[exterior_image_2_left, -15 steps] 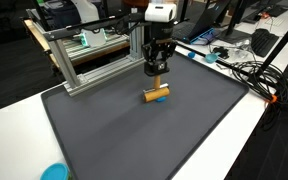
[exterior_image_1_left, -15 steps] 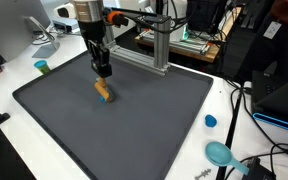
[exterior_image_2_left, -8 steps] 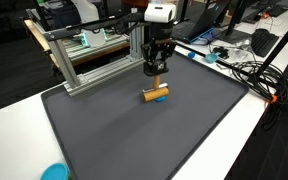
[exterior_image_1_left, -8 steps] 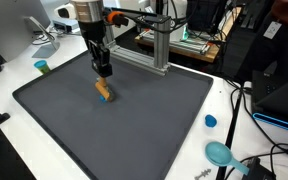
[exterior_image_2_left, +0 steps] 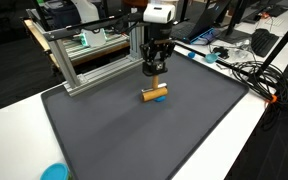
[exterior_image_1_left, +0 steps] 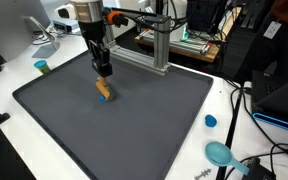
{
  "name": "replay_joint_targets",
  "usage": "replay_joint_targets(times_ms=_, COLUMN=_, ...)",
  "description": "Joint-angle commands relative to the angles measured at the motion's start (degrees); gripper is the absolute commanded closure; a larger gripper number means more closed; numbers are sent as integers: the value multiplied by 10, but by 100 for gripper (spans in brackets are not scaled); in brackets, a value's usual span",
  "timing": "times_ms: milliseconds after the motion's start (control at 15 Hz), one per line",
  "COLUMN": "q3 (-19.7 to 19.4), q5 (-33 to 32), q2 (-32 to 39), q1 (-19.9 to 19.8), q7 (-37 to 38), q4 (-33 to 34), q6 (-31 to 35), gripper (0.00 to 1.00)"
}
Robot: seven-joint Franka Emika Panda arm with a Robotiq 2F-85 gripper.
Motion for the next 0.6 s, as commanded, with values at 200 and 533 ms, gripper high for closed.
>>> replay_joint_targets(times_ms=200, q3=-7, q5=-5, q2=19, q1=-3, q7=-9, q4=-24, q6=-44, gripper=78)
replay_joint_targets(times_ms=533, q3=4, q5=11, q2=6, q1=-9, q7=-42, q4=-34, q6=-49, gripper=78)
